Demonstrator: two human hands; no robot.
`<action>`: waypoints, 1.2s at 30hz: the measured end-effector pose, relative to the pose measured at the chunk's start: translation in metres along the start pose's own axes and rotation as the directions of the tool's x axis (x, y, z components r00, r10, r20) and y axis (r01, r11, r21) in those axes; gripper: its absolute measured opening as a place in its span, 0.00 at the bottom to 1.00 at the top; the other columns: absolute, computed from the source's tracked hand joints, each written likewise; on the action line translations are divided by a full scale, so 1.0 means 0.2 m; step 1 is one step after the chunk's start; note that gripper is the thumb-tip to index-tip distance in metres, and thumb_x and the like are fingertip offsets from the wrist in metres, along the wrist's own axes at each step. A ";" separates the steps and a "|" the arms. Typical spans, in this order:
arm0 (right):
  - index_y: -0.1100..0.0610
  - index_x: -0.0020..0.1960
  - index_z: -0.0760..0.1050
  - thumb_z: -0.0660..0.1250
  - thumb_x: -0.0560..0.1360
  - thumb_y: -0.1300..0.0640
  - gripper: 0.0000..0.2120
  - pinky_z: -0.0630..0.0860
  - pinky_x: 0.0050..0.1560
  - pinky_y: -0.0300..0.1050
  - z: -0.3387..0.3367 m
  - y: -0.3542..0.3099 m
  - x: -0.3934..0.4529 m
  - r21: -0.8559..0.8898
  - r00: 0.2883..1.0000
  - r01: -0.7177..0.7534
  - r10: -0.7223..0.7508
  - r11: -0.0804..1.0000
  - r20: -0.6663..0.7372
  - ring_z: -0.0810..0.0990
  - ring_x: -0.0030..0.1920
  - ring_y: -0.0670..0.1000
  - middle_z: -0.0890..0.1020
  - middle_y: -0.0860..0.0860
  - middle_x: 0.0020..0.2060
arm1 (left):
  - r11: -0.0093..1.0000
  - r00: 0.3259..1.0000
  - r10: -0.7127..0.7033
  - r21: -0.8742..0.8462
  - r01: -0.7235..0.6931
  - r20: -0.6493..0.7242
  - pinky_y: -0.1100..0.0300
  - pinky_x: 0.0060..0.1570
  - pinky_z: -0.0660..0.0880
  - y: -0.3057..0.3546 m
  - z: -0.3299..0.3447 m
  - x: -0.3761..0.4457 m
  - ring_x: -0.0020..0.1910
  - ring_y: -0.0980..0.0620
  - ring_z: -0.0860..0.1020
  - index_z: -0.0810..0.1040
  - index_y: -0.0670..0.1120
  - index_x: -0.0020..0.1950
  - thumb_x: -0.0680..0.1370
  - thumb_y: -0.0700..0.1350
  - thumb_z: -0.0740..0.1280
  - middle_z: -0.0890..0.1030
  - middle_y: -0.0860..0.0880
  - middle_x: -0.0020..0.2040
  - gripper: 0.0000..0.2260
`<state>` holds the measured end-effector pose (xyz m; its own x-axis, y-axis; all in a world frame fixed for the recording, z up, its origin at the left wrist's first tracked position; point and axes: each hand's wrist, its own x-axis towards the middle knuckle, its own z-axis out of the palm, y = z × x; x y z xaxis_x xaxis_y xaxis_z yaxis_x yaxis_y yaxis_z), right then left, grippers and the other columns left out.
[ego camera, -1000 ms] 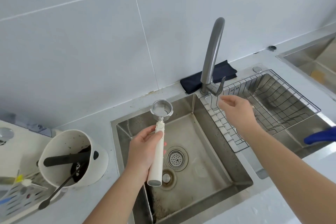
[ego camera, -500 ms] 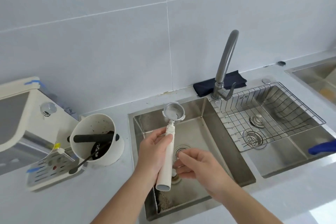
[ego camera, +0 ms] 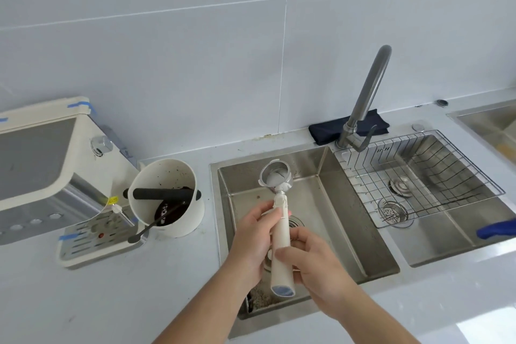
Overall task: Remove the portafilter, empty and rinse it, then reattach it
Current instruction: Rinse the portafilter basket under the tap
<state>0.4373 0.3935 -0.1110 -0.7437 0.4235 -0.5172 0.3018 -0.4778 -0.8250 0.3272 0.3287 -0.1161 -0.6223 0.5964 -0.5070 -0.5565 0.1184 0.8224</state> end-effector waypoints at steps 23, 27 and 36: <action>0.50 0.48 0.75 0.78 0.63 0.48 0.18 0.76 0.37 0.41 0.04 0.07 0.00 -0.496 0.932 0.100 -0.256 0.863 -0.258 0.81 0.34 0.44 0.83 0.49 0.38 | 0.980 0.976 -0.158 -0.098 0.174 0.150 0.53 0.48 0.76 0.01 -0.06 0.03 0.41 0.51 0.82 0.83 0.44 0.55 0.82 0.44 0.60 0.87 0.46 0.47 0.12; 0.51 0.49 0.75 0.78 0.62 0.48 0.20 0.77 0.37 0.42 0.05 0.06 -0.01 -0.494 0.932 0.093 -0.250 0.864 -0.261 0.81 0.36 0.47 0.83 0.51 0.39 | 0.975 0.973 -0.168 -0.118 0.187 0.156 0.52 0.48 0.76 0.00 -0.07 0.03 0.40 0.50 0.82 0.82 0.43 0.56 0.82 0.43 0.59 0.87 0.46 0.46 0.12; 0.50 0.49 0.79 0.76 0.60 0.44 0.20 0.80 0.41 0.48 0.16 0.07 -0.05 -0.432 0.939 0.096 -0.226 0.897 -0.261 0.84 0.40 0.51 0.85 0.52 0.39 | 0.978 0.975 -0.163 -0.103 0.180 0.153 0.53 0.47 0.74 0.02 -0.17 -0.01 0.40 0.50 0.81 0.85 0.47 0.49 0.81 0.44 0.63 0.87 0.47 0.45 0.11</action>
<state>0.4309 0.3584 -0.1094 -0.6105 0.7063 -0.3583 0.4567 -0.0557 -0.8879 0.3071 0.3010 -0.1206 -0.4319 0.6832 -0.5888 -0.7127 0.1415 0.6870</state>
